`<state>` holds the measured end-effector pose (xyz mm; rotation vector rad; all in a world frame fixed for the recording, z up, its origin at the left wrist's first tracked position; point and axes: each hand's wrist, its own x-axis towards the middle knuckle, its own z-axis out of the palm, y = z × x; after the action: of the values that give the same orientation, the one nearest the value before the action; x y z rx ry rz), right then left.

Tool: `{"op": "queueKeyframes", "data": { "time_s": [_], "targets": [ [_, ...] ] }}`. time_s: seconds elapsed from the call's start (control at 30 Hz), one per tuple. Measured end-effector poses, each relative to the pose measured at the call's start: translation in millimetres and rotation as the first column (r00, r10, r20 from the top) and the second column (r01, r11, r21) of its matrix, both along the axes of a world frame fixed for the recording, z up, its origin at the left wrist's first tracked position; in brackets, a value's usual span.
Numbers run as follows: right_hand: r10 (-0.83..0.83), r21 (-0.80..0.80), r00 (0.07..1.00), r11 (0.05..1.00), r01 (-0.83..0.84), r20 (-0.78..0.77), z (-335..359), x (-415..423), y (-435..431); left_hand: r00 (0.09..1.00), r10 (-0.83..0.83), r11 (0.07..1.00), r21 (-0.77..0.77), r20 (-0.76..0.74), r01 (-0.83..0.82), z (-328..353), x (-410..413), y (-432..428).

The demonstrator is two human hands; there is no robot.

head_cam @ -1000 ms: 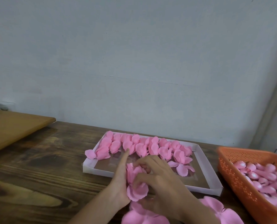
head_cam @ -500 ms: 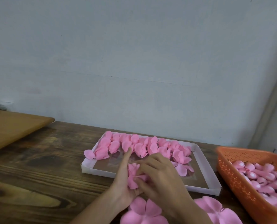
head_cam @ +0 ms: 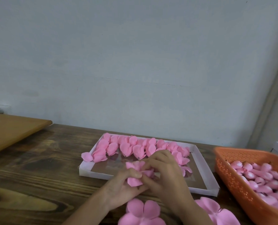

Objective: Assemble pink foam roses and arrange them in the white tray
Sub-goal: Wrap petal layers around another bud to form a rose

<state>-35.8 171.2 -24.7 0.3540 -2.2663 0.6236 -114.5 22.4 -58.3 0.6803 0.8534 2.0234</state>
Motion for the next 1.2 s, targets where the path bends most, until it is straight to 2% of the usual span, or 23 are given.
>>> {"op": "queueKeyframes", "data": {
  "time_s": [0.17,0.3,0.4,0.53,0.7,0.83,1.1,1.2],
  "targets": [
    [0.021,-0.093,0.997,0.996,-0.014,0.075,1,1,5,0.999,-0.037,0.999,0.02,-0.003,0.037,0,-4,0],
    [0.074,-0.176,0.992,0.983,-0.056,0.098,3,3,4,0.991,-0.133,0.965,0.228,0.008,0.128,-5,-9,2],
    [0.135,-0.217,0.984,0.97,-0.107,0.12,7,6,3,0.968,-0.25,0.922,0.309,0.016,0.233,-5,-12,2],
    [0.311,-0.271,0.935,0.927,-0.259,0.168,15,10,15,0.973,-0.213,0.956,0.226,0.092,0.188,-6,-18,-3],
    [0.248,-0.173,0.938,0.962,-0.21,0.242,18,10,25,0.974,-0.218,0.962,0.185,0.067,0.202,-1,-14,-1],
    [0.189,-0.124,0.963,0.978,-0.167,0.19,15,8,23,0.971,-0.237,0.96,0.148,-0.007,0.236,-2,-11,0],
    [0.157,0.019,0.983,0.987,-0.159,0.099,14,9,24,0.987,-0.094,0.995,0.02,-0.131,0.097,-6,-9,-7],
    [0.132,0.062,0.988,0.989,-0.137,0.079,14,8,24,0.993,-0.067,0.998,-0.014,-0.094,0.065,-7,-10,-6]
  ]
}}
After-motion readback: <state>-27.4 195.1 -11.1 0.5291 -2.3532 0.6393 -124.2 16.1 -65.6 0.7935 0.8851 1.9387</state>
